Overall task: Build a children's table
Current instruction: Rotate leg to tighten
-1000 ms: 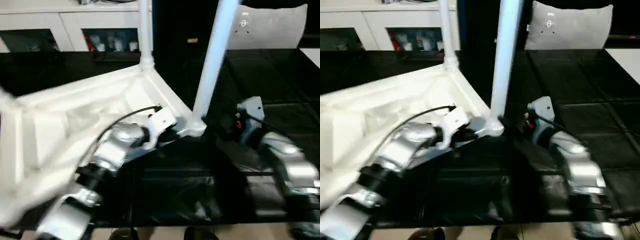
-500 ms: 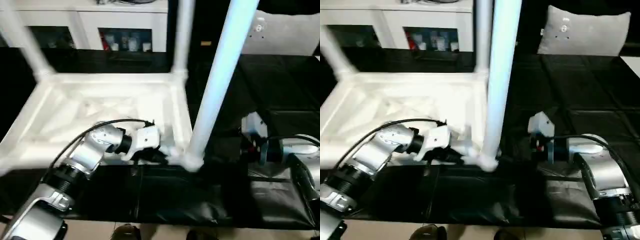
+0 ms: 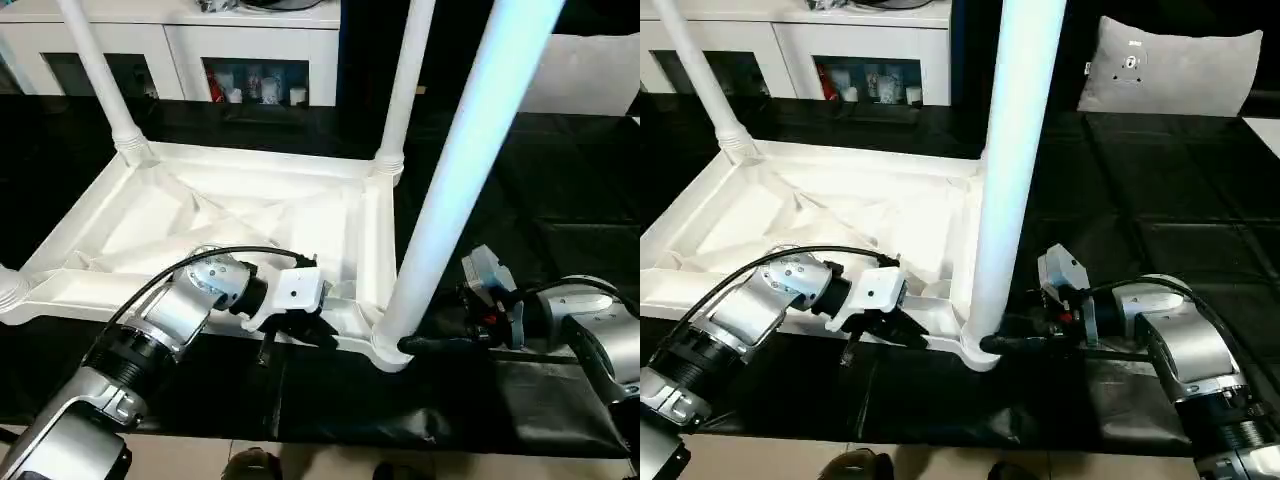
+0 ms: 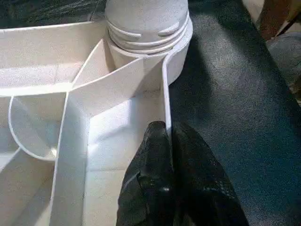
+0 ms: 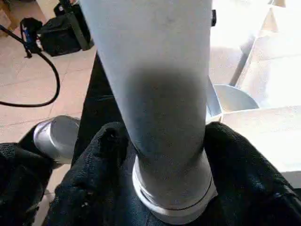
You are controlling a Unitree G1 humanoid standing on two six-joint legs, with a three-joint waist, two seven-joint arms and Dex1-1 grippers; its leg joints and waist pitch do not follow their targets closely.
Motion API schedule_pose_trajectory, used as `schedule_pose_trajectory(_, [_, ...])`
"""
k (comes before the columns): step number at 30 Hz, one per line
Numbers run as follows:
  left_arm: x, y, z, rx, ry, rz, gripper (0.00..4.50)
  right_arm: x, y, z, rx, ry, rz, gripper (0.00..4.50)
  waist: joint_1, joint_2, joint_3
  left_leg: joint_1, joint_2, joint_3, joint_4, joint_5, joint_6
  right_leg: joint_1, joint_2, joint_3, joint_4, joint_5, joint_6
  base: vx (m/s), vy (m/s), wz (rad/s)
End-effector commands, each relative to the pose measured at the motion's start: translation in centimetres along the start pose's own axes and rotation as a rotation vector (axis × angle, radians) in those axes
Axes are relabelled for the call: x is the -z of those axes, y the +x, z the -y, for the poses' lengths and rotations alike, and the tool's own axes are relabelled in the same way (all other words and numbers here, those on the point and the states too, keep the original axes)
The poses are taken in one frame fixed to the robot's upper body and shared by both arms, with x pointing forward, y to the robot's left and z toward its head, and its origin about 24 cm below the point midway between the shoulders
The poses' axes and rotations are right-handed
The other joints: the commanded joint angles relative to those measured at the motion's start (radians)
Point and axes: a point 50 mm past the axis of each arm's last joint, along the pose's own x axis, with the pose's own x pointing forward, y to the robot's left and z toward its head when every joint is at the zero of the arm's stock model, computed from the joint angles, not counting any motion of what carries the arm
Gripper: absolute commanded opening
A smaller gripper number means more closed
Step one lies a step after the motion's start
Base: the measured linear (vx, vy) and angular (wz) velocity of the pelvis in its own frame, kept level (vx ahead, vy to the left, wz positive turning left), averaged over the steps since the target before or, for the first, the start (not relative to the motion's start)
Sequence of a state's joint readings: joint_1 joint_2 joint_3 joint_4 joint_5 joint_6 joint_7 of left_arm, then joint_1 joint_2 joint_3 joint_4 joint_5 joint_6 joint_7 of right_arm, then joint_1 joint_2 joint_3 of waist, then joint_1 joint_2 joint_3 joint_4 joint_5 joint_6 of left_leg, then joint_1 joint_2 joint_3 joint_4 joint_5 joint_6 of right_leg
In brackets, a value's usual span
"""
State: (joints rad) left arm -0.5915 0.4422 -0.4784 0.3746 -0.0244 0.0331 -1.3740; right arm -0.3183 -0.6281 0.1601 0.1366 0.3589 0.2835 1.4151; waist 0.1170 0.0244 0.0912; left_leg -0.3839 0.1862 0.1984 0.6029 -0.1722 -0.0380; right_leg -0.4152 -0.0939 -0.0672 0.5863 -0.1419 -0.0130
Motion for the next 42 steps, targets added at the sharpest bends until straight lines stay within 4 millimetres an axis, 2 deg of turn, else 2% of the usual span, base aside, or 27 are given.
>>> schedule_pose_trajectory(1, [-2.0, 0.3, 0.0, 0.082, 0.118, 0.018, 0.00, -0.3, 0.4, -0.3, -0.053, 0.007, 0.013, 2.56, -0.004, -0.015, -0.090, 0.024, 0.047, -0.019, -0.072, -0.222, 0.052, 0.048, -0.057, 0.040, -0.060, -0.322, -0.215, 0.000, 0.000, 0.00])
schedule_pose_trajectory(2, [-2.0, 0.3, 0.0, 0.082, 0.118, 0.018, 0.00, -0.3, 0.4, -0.3, -0.053, 0.007, 0.013, 2.37, -0.004, -0.015, -0.090, 0.023, 0.048, -0.019, -0.072, -0.216, 0.054, 0.049, -0.057, 0.040, -0.058, -0.315, -0.218, 0.000, 0.000, 0.00])
schedule_pose_trajectory(6, [-1.8, 0.2, -0.3, 0.038, 0.081, 0.020, 0.00, -0.1, 0.6, -0.6, -0.055, 0.029, 0.027, 2.08, -0.002, -0.015, -0.090, 0.023, 0.048, -0.019, -0.071, -0.216, 0.054, 0.048, -0.057, 0.040, -0.059, -0.314, -0.220, 0.000, 0.000, 0.00])
schedule_pose_trajectory(7, [-1.9, 0.3, -1.0, -0.049, 0.013, 0.035, 0.00, 0.1, 1.2, -0.6, -0.003, 0.075, 0.055, 2.08, -0.003, -0.015, -0.089, 0.024, 0.047, -0.018, -0.071, -0.216, 0.053, 0.048, -0.056, 0.040, -0.059, -0.315, -0.221, 0.000, 0.000, 0.00])
schedule_pose_trajectory(9, [-2.2, 0.6, -1.5, -0.132, -0.065, 0.068, 0.00, 0.3, 1.9, -0.3, 0.094, 0.109, 0.069, 1.98, -0.004, -0.013, -0.085, 0.023, 0.047, -0.020, -0.074, -0.231, 0.041, 0.046, -0.056, 0.041, -0.060, -0.354, -0.215, 0.000, 0.000, 0.00])
schedule_pose_trajectory(11, [-2.3, 0.7, -1.6, -0.151, -0.080, 0.079, 0.00, 0.4, 2.2, -0.1, 0.128, 0.114, 0.069, 1.97, -0.007, -0.017, -0.084, 0.024, 0.043, -0.023, -0.073, -0.248, 0.030, 0.046, -0.058, 0.038, -0.066, -0.402, -0.199, 0.000, 0.000, 0.00])
schedule_pose_trajectory(12, [-2.7, 1.3, -2.0, -0.215, -0.143, 0.113, 0.00, 0.6, 2.9, 0.8, 0.275, 0.137, 0.076, 1.96, -0.015, -0.015, -0.081, 0.023, 0.041, -0.025, -0.077, -0.269, 0.011, 0.044, -0.058, 0.037, -0.071, -0.457, -0.174, 0.000, 0.000, 0.00])
schedule_pose_trajectory(13, [-2.8, 1.6, -2.2, -0.243, -0.174, 0.126, 0.00, 0.7, 3.3, 1.3, 0.349, 0.151, 0.081, 1.95, -0.019, -0.015, -0.078, 0.026, 0.040, -0.024, -0.076, -0.287, 0.005, 0.039, -0.056, 0.037, -0.075, -0.481, -0.169, 0.000, 0.000, 0.00])
schedule_pose_trajectory(14, [-2.9, 1.7, -2.3, -0.258, -0.190, 0.131, 0.00, 0.7, 3.5, 1.6, 0.391, 0.161, 0.084, 1.94, -0.029, -0.018, -0.078, 0.024, 0.035, -0.028, -0.076, -0.297, -0.008, 0.042, -0.059, 0.032, -0.080, -0.524, -0.151, 0.000, 0.000, 0.00])
schedule_pose_trajectory(15, [-2.9, 1.7, -2.3, -0.258, -0.190, 0.131, 0.00, 0.7, 3.5, 1.6, 0.391, 0.161, 0.084, 1.93, -0.034, -0.019, -0.077, 0.020, 0.033, -0.031, -0.077, -0.301, -0.009, 0.047, -0.059, 0.028, -0.082, -0.548, -0.138, 0.000, 0.000, 0.00])
schedule_pose_trajectory(16, [-3.0, 1.9, -2.5, -0.285, -0.209, 0.139, 0.00, 0.7, 3.7, 1.8, 0.421, 0.172, 0.093, 1.92, -0.042, -0.020, -0.077, 0.017, 0.031, -0.034, -0.078, -0.310, -0.005, 0.050, -0.059, 0.025, -0.089, -0.585, -0.108, 0.000, 0.000, 0.00])
schedule_pose_trajectory(17, [-3.1, 2.1, -2.8, -0.321, -0.234, 0.150, 0.00, 0.7, 4.0, 2.1, 0.466, 0.187, 0.106, 1.91, -0.050, -0.019, -0.075, 0.020, 0.031, -0.032, -0.078, -0.322, -0.002, 0.045, -0.057, 0.026, -0.095, -0.602, -0.094, 0.000, 0.000, 0.00])
schedule_pose_trajectory(19, [-3.5, 2.7, -3.7, -0.418, -0.288, 0.173, 0.00, 0.7, 4.8, 2.7, 0.575, 0.222, 0.130, 1.91, -0.065, -0.019, -0.074, 0.024, 0.026, -0.032, -0.074, -0.335, -0.004, 0.038, -0.054, 0.021, -0.101, -0.613, -0.098, 0.000, 0.000, 0.00])
schedule_pose_trajectory(20, [-3.8, 3.0, -4.1, -0.461, -0.311, 0.184, 0.00, 0.7, 5.2, 3.1, 0.637, 0.246, 0.145, 1.90, -0.073, -0.021, -0.075, 0.020, 0.023, -0.032, -0.073, -0.330, -0.001, 0.042, -0.052, 0.017, -0.104, -0.618, -0.089, 0.000, 0.000, 0.00])
schedule_pose_trajectory(21, [-4.4, 3.6, -4.8, -0.546, -0.352, 0.200, 0.00, 0.5, 5.8, 3.8, 0.764, 0.289, 0.167, 1.89, -0.074, -0.020, -0.076, 0.023, 0.023, -0.034, -0.073, -0.328, 0.000, 0.041, -0.054, 0.015, -0.107, -0.622, -0.085, 0.000, 0.000, 0.00])
schedule_pose_trajectory(22, [-4.6, 3.9, -5.1, -0.577, -0.363, 0.205, 0.00, 0.5, 6.1, 4.1, 0.819, 0.300, 0.173, 1.89, -0.081, -0.015, -0.075, 0.022, 0.023, -0.034, -0.075, -0.331, -0.001, 0.039, -0.051, 0.012, -0.110, -0.614, -0.084, 0.000, 0.000, 0.00])
schedule_pose_trajectory(23, [-5.0, 4.2, -5.6, -0.631, -0.370, 0.207, 0.00, 0.4, 6.3, 4.6, 0.896, 0.308, 0.180, 1.89, -0.085, -0.012, -0.079, 0.020, 0.023, -0.038, -0.077, -0.333, -0.004, 0.044, -0.049, 0.008, -0.107, -0.595, -0.081, 0.000, 0.000, 0.00])
schedule_pose_trajectory(25, [-5.5, 4.6, -6.0, -0.691, -0.373, 0.207, 0.00, 0.2, 6.4, 5.1, 0.987, 0.315, 0.196, 1.89, -0.089, -0.013, -0.081, 0.020, 0.025, -0.038, -0.079, -0.337, 0.001, 0.043, -0.050, 0.009, -0.109, -0.558, -0.085, 0.000, 0.000, 0.00])
schedule_pose_trajectory(27, [-6.3, 5.2, -6.2, -0.714, -0.365, 0.218, 0.00, -0.2, 6.7, 5.3, 1.024, 0.322, 0.258, 2.45, -0.089, -0.011, -0.083, 0.016, 0.026, -0.033, -0.080, -0.317, 0.023, 0.043, -0.049, 0.017, -0.104, -0.469, -0.114, 0.000, 0.000, 0.00])
schedule_pose_trajectory(29, [-6.8, 5.7, -6.2, -0.718, -0.355, 0.219, 0.00, -0.6, 6.7, 5.4, 1.059, 0.320, 0.301, 2.59, -0.087, -0.007, -0.083, 0.017, 0.027, -0.030, -0.081, -0.307, 0.033, 0.043, -0.046, 0.022, -0.098, -0.406, -0.137, 0.000, 0.000, 0.00])
schedule_pose_trajectory(30, [-6.8, 5.8, -6.1, -0.713, -0.342, 0.211, 0.00, -0.8, 6.6, 5.4, 1.068, 0.321, 0.323, 2.80, -0.085, -0.007, -0.086, 0.019, 0.026, -0.027, -0.079, -0.294, 0.041, 0.043, -0.047, 0.025, -0.095, -0.372, -0.152, 0.000, 0.000, 0.00])
schedule_pose_trajectory(33, [-6.6, 5.8, -5.9, -0.692, -0.306, 0.184, 0.00, -1.1, 6.3, 5.3, 1.057, 0.289, 0.338, 3.04, -0.076, -0.008, -0.088, 0.018, 0.028, -0.025, -0.077, -0.253, 0.057, 0.046, -0.046, 0.028, -0.088, -0.329, -0.168, 0.000, 0.000, 0.00])
schedule_pose_trajectory(37, [-5.6, 5.2, -5.6, -0.643, -0.267, 0.158, 0.00, -1.2, 4.7, 5.0, 1.000, 0.199, 0.325, 3.27, -0.067, -0.009, -0.091, 0.013, 0.026, -0.021, -0.072, -0.193, 0.081, 0.053, -0.047, 0.032, -0.075, -0.227, -0.202, 0.000, 0.000, 0.00])
schedule_pose_trajectory(40, [-4.9, 4.8, -5.3, -0.609, -0.251, 0.139, 0.00, -1.1, 3.6, 4.8, 0.934, 0.159, 0.314, 3.48, -0.062, -0.010, -0.094, 0.009, 0.027, -0.021, -0.068, -0.162, 0.101, 0.058, -0.048, 0.032, -0.068, -0.204, -0.213, 0.000, 0.000, 0.00])
schedule_pose_trajectory(41, [-4.5, 4.6, -5.1, -0.579, -0.245, 0.133, 0.00, -0.9, 3.0, 4.6, 0.897, 0.138, 0.295, 3.60, -0.059, -0.007, -0.093, 0.009, 0.029, -0.021, -0.068, -0.159, 0.103, 0.058, -0.047, 0.031, -0.068, -0.200, -0.217, 0.000, 0.000, 0.00])
schedule_pose_trajectory(42, [-4.2, 4.3, -4.8, -0.548, -0.235, 0.125, 0.00, -0.8, 2.3, 4.5, 0.858, 0.113, 0.276, 3.70, -0.057, -0.011, -0.091, 0.009, 0.028, -0.019, -0.068, -0.165, 0.106, 0.058, -0.045, 0.031, -0.069, -0.207, -0.220, 0.000, 0.000, 0.00])
